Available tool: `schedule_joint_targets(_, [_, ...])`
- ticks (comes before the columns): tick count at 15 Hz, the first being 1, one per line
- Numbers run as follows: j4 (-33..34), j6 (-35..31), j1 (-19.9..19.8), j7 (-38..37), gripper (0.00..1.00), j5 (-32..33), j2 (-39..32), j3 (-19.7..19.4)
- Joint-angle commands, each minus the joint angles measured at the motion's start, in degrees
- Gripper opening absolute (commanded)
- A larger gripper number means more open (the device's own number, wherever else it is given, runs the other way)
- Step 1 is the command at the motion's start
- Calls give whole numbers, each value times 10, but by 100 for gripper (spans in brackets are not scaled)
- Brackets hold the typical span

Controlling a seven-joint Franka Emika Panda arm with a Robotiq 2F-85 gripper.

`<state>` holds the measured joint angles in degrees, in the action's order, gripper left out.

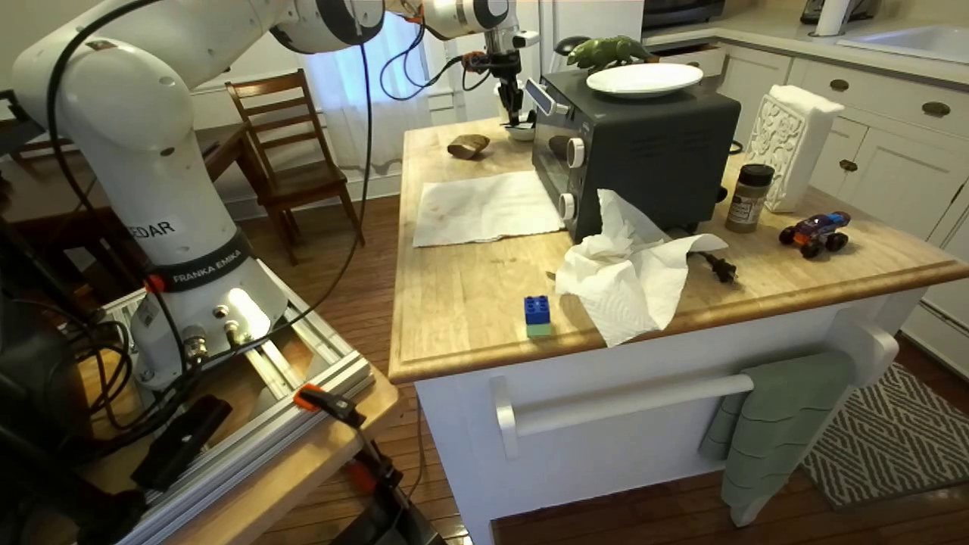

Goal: Take the black thing off of the black plate and put it on the white bowl

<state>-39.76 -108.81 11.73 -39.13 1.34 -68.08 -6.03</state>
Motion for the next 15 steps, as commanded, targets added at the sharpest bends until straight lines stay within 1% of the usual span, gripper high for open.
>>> schedule_joint_targets(1, [53,26,0,-13,2,0,-31,-2])
schedule_joint_targets(6, [68,22,-5,-4,2,-8,-36,5])
schedule_joint_targets(10, [77,18,-4,-10,2,-3,-45,0])
schedule_joint_targets(15, [85,16,-5,-4,2,-6,-52,5])
